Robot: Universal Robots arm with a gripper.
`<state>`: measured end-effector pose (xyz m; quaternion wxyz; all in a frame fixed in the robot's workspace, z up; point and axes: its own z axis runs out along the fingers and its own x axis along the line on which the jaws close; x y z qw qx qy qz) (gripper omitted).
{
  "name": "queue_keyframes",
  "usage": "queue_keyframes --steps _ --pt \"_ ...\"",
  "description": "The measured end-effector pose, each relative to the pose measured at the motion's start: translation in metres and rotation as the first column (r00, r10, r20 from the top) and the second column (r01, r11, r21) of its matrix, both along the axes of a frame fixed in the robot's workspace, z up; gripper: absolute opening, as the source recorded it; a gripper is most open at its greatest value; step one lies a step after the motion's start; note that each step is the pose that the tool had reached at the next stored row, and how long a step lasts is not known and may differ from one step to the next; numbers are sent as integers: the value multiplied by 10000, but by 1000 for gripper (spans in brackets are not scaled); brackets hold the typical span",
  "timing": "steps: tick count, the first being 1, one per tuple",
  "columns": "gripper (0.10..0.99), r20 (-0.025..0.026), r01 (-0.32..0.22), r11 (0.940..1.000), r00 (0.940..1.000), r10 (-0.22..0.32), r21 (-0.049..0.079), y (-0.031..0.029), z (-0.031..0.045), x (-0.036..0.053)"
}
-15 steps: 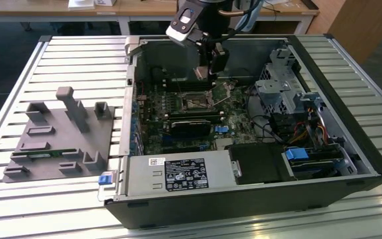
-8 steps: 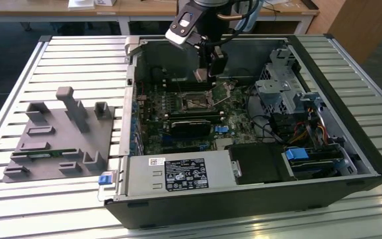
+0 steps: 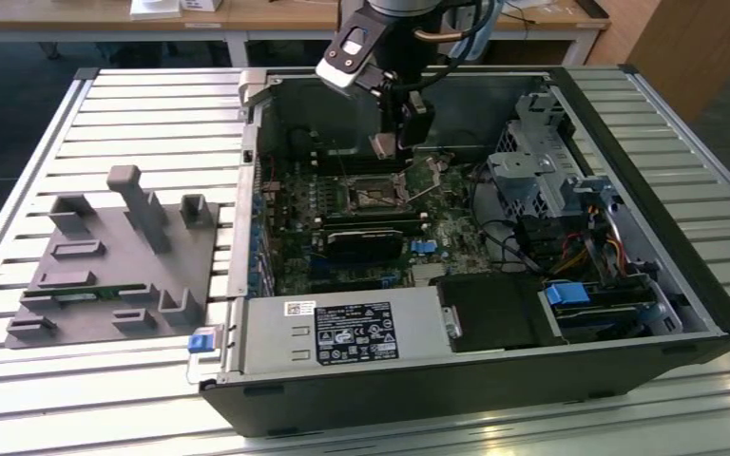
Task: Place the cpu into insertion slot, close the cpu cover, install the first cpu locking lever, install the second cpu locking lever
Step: 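Place the cpu into insertion slot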
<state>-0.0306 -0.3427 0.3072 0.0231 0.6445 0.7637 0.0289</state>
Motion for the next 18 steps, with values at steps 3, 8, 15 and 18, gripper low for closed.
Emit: queue_keyframes --steps 3,8,15,18 --pt "537 0 6 10000 10000 -6 0 0 -10 0" --pt "537 0 8 10000 10000 -8 -58 0 -23 2" --pt "537 -1 268 9996 9996 -268 -60 6 -59 0" --pt "537 -1 535 9985 9986 -535 -60 22 -97 0"
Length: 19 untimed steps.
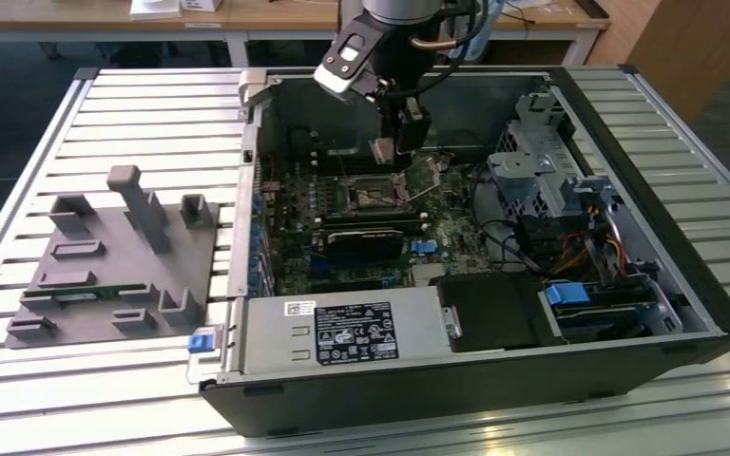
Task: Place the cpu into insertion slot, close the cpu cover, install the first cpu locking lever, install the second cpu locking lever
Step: 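Place the cpu into insertion slot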
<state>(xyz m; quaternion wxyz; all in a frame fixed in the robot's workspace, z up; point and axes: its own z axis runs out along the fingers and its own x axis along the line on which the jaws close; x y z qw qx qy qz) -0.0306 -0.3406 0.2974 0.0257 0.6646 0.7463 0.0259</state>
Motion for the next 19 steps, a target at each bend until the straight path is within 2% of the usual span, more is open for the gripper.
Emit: queue_keyframes --steps 4,10,19 --pt "537 1 417 9991 9991 -417 0 15 -53 0" --pt "537 -1 1289 9917 9917 -1289 -1 19 -107 0" --pt "537 1 1357 9908 9908 -1357 1 21 -128 0"
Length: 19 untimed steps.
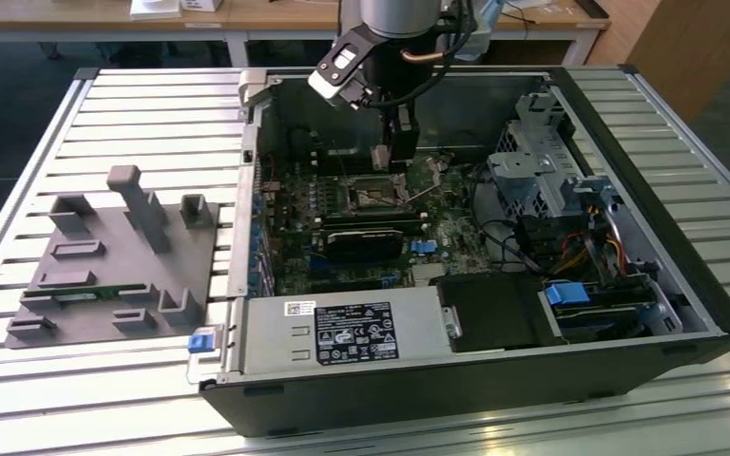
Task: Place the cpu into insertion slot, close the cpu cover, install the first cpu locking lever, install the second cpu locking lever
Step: 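Place the cpu into insertion slot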
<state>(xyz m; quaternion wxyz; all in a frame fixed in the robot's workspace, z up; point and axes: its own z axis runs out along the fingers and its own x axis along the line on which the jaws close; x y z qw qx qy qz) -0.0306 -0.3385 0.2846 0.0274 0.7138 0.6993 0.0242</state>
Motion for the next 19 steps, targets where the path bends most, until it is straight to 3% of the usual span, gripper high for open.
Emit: queue_keyframes --steps 6,12,19 --pt "537 -1 0 10000 10000 0 -1 7 -32 0" --pt "537 -1 172 9999 9999 -172 -11 51 -89 -7" --pt "537 0 46 10000 10000 -46 -10 113 -208 -18"
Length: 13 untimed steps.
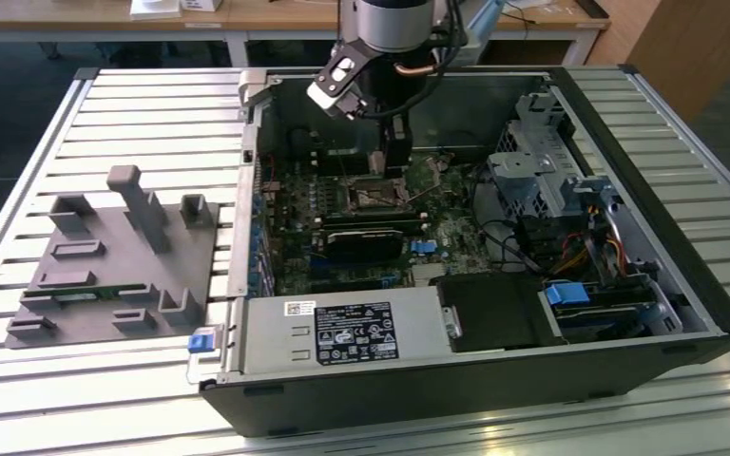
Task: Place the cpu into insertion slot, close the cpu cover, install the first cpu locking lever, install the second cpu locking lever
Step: 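Place the cpu into insertion slot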
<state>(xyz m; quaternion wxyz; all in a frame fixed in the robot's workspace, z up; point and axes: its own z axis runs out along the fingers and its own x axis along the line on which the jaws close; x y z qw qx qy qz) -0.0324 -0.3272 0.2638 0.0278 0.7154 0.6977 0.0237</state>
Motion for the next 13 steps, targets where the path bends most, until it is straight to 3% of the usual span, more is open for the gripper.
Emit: queue_keyframes --steps 4,13 --pt "537 2 -479 9988 9988 479 0 0 -64 -12" --pt "537 2 -592 9982 9982 592 1 0 -116 -31"
